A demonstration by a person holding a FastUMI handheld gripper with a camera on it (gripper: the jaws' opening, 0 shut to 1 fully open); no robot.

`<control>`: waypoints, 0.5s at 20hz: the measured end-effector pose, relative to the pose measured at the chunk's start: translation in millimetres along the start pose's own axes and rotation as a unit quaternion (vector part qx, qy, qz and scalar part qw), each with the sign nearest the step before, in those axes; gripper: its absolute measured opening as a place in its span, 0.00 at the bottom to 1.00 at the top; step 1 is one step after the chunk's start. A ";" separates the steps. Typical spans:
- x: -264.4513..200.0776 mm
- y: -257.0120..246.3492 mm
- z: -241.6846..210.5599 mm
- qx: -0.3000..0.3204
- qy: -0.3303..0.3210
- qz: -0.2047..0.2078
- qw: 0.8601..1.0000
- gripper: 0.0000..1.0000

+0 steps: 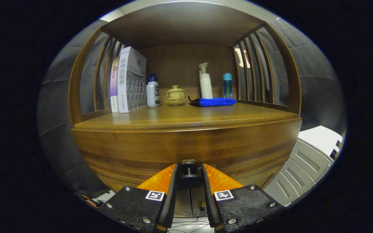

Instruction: Pull open the drawer, take out the items inside it, and place them on the countertop above the cabinet.

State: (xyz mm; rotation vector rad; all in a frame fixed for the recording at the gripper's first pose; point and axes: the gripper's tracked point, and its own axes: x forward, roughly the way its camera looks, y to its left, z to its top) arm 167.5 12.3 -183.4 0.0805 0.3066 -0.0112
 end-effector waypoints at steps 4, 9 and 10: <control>-20.7 1.5 -1.0 -0.023 -0.009 0.003 1.000 0.42; -43.8 0.6 -4.2 -0.030 -0.009 0.001 1.000 0.38; -46.3 0.5 -3.9 -0.030 -0.009 0.000 1.000 0.37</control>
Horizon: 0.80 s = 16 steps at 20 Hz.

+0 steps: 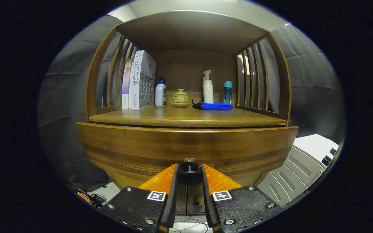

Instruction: Pull open the drawer, take out the items inside it, and place them on the countertop above the cabinet.

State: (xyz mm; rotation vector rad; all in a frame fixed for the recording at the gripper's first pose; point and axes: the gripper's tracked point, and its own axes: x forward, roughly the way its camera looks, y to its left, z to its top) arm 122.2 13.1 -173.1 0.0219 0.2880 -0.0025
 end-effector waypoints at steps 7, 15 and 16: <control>-25.1 -2.1 -4.9 -0.018 -0.001 -0.001 1.000 0.35; -65.4 0.7 13.9 -0.036 -0.065 0.028 0.997 0.21; -78.7 5.5 14.4 -0.034 -0.059 0.030 0.997 0.10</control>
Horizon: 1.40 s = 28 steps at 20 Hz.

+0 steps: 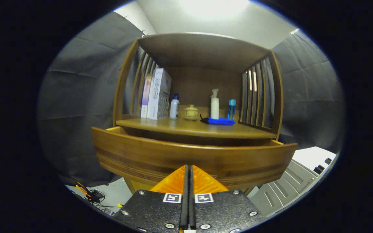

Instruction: Pull open the drawer, take out the items inside it, and place them on the countertop above the cabinet.

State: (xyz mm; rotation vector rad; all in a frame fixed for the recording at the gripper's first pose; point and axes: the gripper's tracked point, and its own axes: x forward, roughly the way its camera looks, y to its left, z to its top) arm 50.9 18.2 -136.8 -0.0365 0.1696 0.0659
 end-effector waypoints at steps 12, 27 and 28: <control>11.2 -15.0 -33.6 0.032 0.068 -0.054 0.996 0.72; 17.6 -8.4 -44.8 0.020 0.077 -0.043 0.996 0.67; 22.1 -4.0 -47.9 0.025 0.082 -0.036 0.996 0.71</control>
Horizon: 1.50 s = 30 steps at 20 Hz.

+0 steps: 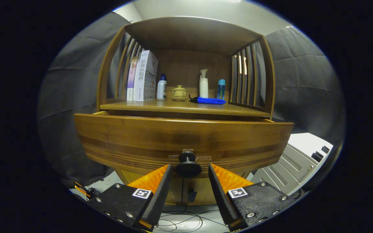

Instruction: Pull open the drawer, take out the items inside it, and place them on the countertop above the cabinet.

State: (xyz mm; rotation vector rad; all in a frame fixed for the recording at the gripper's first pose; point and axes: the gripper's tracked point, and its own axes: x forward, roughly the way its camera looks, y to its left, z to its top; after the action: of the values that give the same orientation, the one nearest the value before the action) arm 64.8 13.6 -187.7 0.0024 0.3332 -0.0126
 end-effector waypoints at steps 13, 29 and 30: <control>-23.9 -4.0 -9.1 -0.028 0.007 0.000 1.000 0.35; -65.3 -5.4 62.5 -0.080 -0.068 -0.022 0.994 0.92; -64.0 -4.8 74.1 -0.076 -0.074 -0.024 0.994 0.93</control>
State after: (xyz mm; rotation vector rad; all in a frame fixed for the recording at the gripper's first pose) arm 28.5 9.2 -96.7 -0.1564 0.1847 -0.0347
